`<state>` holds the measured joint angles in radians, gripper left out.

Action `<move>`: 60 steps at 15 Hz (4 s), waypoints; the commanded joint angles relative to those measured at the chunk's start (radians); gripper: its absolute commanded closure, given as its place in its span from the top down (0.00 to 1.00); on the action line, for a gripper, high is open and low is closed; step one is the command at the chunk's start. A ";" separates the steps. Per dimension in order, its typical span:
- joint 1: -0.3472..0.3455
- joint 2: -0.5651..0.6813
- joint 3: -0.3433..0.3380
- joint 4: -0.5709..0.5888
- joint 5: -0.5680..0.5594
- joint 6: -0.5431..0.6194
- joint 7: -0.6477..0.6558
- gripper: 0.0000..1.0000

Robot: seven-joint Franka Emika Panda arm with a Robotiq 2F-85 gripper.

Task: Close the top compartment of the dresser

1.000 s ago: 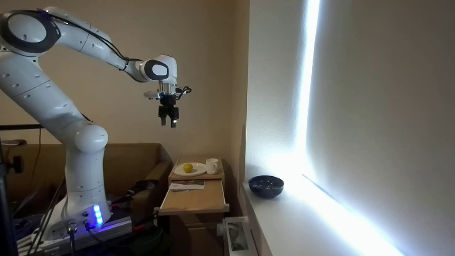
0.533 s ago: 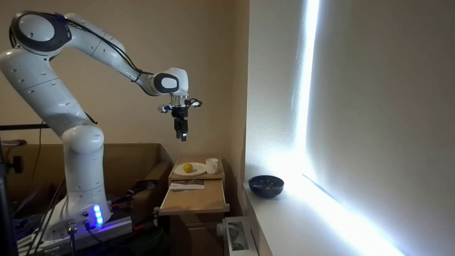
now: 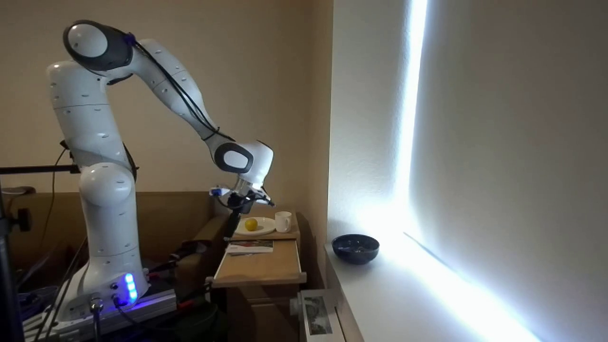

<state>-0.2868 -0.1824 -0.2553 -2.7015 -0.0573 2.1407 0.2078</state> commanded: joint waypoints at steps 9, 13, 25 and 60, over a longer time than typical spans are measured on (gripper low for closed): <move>0.008 0.291 0.031 0.039 -0.048 0.220 0.278 1.00; 0.067 0.522 -0.015 0.094 -0.042 0.446 0.489 1.00; 0.094 0.780 0.010 0.298 0.326 0.527 0.560 1.00; 0.691 0.567 0.027 0.265 0.004 0.530 1.013 1.00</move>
<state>0.3800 0.4632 -0.1396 -2.3574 0.0740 2.7173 1.1628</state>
